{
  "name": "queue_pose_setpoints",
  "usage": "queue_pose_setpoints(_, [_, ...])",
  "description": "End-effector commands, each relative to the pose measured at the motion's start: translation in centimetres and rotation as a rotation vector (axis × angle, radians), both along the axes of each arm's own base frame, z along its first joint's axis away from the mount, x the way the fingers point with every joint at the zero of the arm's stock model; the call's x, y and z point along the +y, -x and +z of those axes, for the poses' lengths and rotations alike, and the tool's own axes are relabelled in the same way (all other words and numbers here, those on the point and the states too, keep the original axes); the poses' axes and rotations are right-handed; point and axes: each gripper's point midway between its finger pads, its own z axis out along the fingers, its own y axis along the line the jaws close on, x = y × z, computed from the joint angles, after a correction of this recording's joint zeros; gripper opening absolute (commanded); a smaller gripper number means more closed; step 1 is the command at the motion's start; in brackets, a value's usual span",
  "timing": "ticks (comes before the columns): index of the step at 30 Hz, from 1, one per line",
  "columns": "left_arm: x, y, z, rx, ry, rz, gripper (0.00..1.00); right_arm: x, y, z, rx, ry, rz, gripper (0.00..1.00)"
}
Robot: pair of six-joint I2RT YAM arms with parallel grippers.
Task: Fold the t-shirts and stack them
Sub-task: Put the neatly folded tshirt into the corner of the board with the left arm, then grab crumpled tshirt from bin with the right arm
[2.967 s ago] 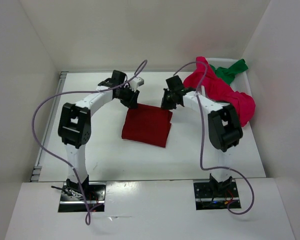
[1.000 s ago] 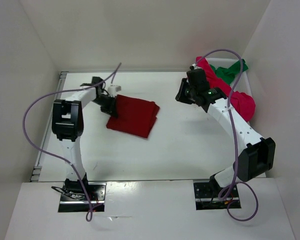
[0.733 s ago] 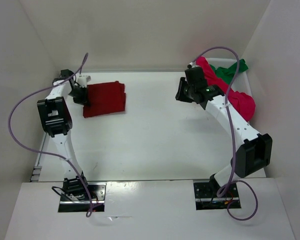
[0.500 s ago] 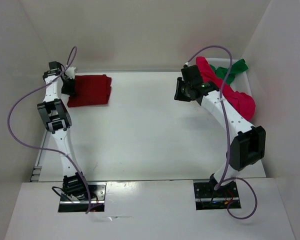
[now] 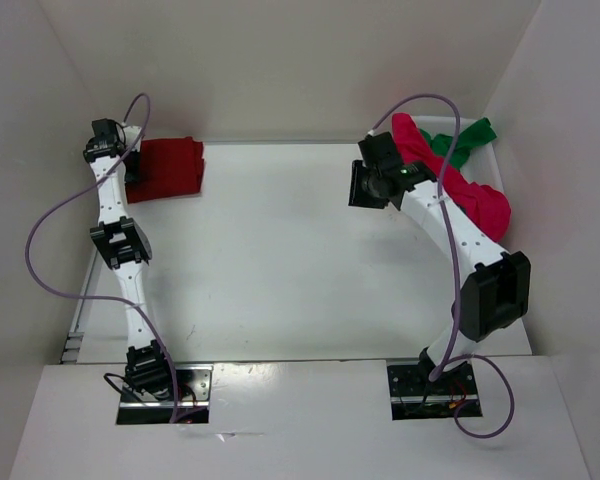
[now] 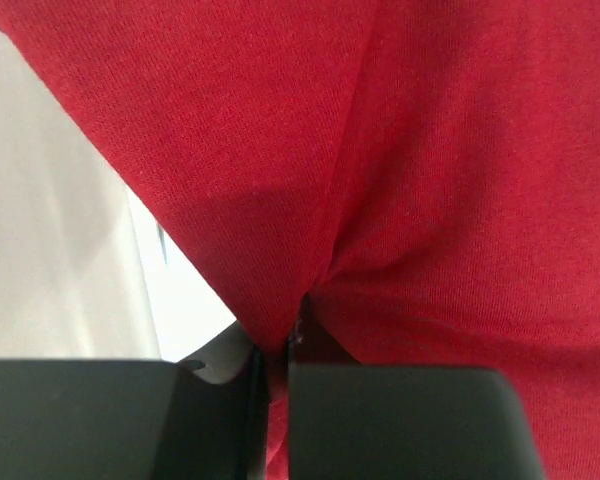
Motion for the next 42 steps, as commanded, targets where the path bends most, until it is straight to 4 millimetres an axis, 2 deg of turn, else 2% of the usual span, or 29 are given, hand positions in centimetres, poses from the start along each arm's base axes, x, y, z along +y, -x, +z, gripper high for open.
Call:
queue_pose_setpoints(1, [2.7,0.4,0.1,0.003,-0.092,0.043,0.03,-0.3,-0.3,2.5,-0.053,0.016,-0.01,0.45])
queue_pose_setpoints(5, [4.4,-0.5,1.8,-0.045,-0.182,0.073,0.17,-1.9,-0.9,3.5,-0.089,0.076,-0.087,0.62])
queue_pose_setpoints(6, [5.0,-0.5,2.8,-0.054,-0.219,0.085,0.31,-2.4,-0.9,4.2,-0.097,0.088,-0.112,0.66])
queue_pose_setpoints(7, [5.3,-0.6,3.0,-0.059,-0.23,0.092,0.37,-2.9,-1.0,4.8,-0.111,0.106,-0.133,0.7])
queue_pose_setpoints(8, [5.3,-0.6,3.9,-0.072,-0.235,0.094,0.42,-5.0,-1.7,5.2,-0.128,0.147,-0.209,0.79])
queue_pose_setpoints(9, [5.3,-0.8,4.0,-0.081,-0.238,0.095,0.47,-6.1,-2.3,7.0,-0.165,0.151,-0.249,0.79])
queue_pose_setpoints(10, [5.4,-0.8,5.6,-0.104,-0.246,0.097,0.6,-8.7,-3.0,6.8,-0.15,0.186,-0.331,0.82])
queue_pose_setpoints(12, [4.9,-0.9,7.0,-0.131,-0.225,0.096,0.79,-11.8,-4.2,8.5,-0.173,0.178,-0.413,0.83])
queue_pose_setpoints(13, [4.9,-0.9,8.7,-0.16,-0.226,0.107,0.9,-13.5,-4.8,8.3,-0.164,0.184,-0.457,0.83])
queue_pose_setpoints(14, [4.8,-0.9,9.6,-0.176,-0.225,0.115,1.0,-17.1,-5.4,8.3,-0.161,0.186,-0.529,0.83])
queue_pose_setpoints(15, [4.0,-1.0,10.2,-0.18,-0.225,0.103,1.0,-18.9,-5.8,8.5,-0.161,0.179,-0.566,0.83])
queue_pose_setpoints(18, [2.2,-1.0,13.8,-0.22,-0.234,0.08,1.0,-24.4,-7.1,5.7,-0.08,0.248,-0.654,0.84])
queue_pose_setpoints(21, [0.3,-0.1,18.7,-0.288,-0.197,0.066,1.0,-26.2,-9.1,1.6,0.008,0.225,-0.642,0.86])
queue_pose_setpoints(22, [-1.7,0.3,20.1,-0.312,-0.127,0.037,1.0,-26.8,-10.9,-1.5,0.068,0.236,-0.629,0.86])
queue_pose_setpoints(23, [-2.5,0.7,21.8,-0.339,-0.102,0.026,1.0,-27.0,-11.5,-2.5,0.09,0.228,-0.616,0.87])
queue_pose_setpoints(25, [-4.6,1.6,22.3,-0.331,-0.014,-0.026,1.0,-27.1,-13.3,-3.1,0.086,0.203,-0.596,0.9])
queue_pose_setpoints(26, [-5.4,2.3,23.5,-0.34,0.004,-0.047,1.0,-27.2,-14.1,-5.6,0.125,0.209,-0.592,0.9])
queue_pose_setpoints(28, [-8.2,2.9,22.6,-0.286,0.074,-0.124,1.0,-28.1,-14.9,-6.3,0.14,0.21,-0.604,0.9])
queue_pose_setpoints(29, [-8.8,3.7,23.8,-0.291,0.088,-0.139,1.0,-28.2,-15.4,-8.6,0.174,0.216,-0.6,0.9])
queue_pose_setpoints(31, [-11.3,4.1,23.5,-0.262,0.144,-0.216,1.0,-29.4,-15.7,-9.5,0.191,0.191,-0.622,0.9])
queue_pose_setpoints(32, [-11.9,4.9,24.3,-0.264,0.157,-0.229,1.0,-29.2,-15.9,-10.9,0.213,0.183,-0.614,0.89])
queue_pose_setpoints(33, [-12.8,5.0,24.6,-0.265,0.163,-0.257,1.0,-29.7,-15.5,-11.4,0.232,0.184,-0.622,0.8])
queue_pose_setpoints(35, [-14.2,6.0,25.2,-0.251,0.187,-0.284,1.0,-29.8,-15.8,-11.0,0.217,0.177,-0.633,0.63])
queue_pose_setpoints(36, [-14.9,6.2,25.3,-0.246,0.184,-0.303,1.0,-29.7,-15.6,-11.1,0.226,0.178,-0.632,0.51])
queue_pose_setpoints(37, [-16.0,6.6,26.2,-0.259,0.188,-0.326,1.0,-29.9,-15.5,-10.5,0.217,0.187,-0.639,0.27])
queue_pose_setpoints(38, [-16.0,6.8,26.1,-0.249,0.192,-0.325,1.0,-29.9,-15.5,-10.5,0.215,0.181,-0.648,0.16])
queue_pose_setpoints(39, [-16.9,6.9,26.3,-0.249,0.194,-0.34,1.0,-30.6,-15.6,-9.4,0.189,0.185,-0.666,0.06])
queue_pose_setpoints(41, [-18.0,7.6,27.2,-0.257,0.203,-0.374,1.0,-30.8,-15.3,-8.2,0.178,0.189,-0.695,0.0])
queue_pose_setpoints(42, [-18.0,7.6,26.9,-0.249,0.206,-0.373,1.0,-31.1,-15.3,-5.9,0.132,0.193,-0.708,0.0])
